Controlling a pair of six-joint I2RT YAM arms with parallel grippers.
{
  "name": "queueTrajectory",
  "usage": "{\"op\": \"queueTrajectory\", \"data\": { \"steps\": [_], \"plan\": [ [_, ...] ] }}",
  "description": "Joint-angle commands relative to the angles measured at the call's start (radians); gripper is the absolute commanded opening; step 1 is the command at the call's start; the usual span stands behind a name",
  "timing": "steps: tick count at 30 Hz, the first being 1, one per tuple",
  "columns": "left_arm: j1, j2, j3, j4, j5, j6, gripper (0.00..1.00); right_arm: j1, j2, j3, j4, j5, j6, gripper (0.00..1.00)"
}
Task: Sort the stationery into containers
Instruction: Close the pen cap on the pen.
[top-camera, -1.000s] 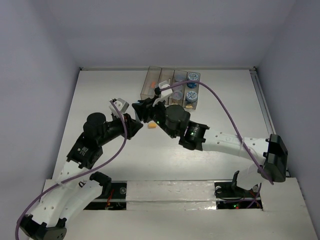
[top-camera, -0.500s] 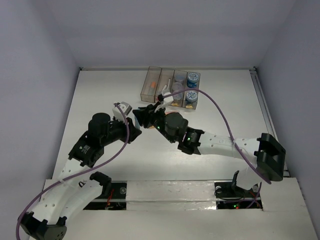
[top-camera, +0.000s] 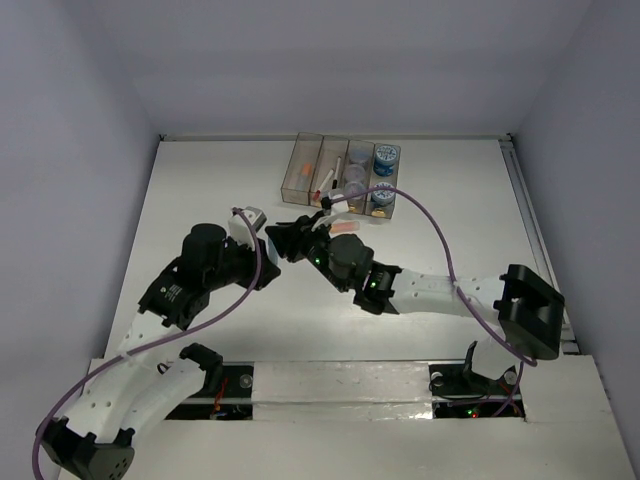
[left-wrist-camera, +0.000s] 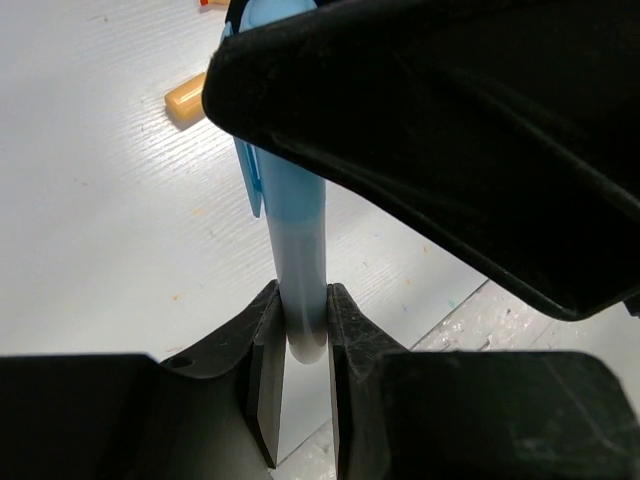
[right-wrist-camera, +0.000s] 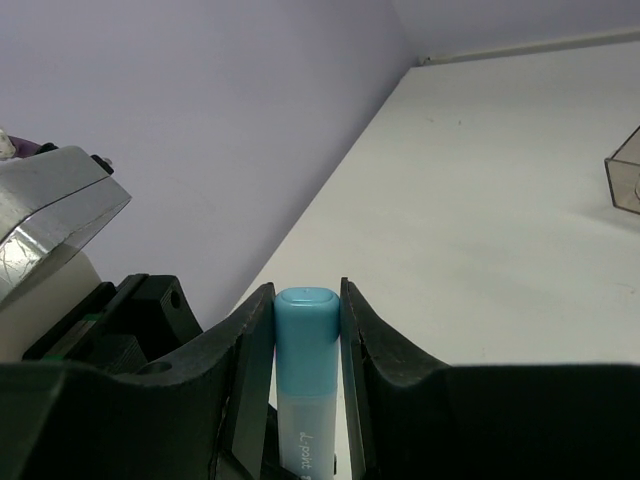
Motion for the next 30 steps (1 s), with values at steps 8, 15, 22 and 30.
{"op": "queueTrajectory", "data": {
  "steps": [8,15,22,30],
  "plan": [
    [0.012,0.021,0.134,0.515,-0.023,-0.022,0.00,0.098,-0.014,-0.006,-0.409,-0.051,0.025,0.00],
    [0.012,0.044,0.066,0.489,0.000,-0.052,0.00,0.023,-0.160,0.103,-0.483,0.043,0.020,0.37],
    [0.012,0.062,0.032,0.442,-0.007,-0.056,0.00,-0.042,-0.374,0.149,-0.511,0.108,-0.034,0.68],
    [0.012,0.240,0.159,0.448,-0.052,-0.054,0.00,-0.051,-0.542,-0.044,-0.531,0.158,-0.084,0.71]
  ]
}}
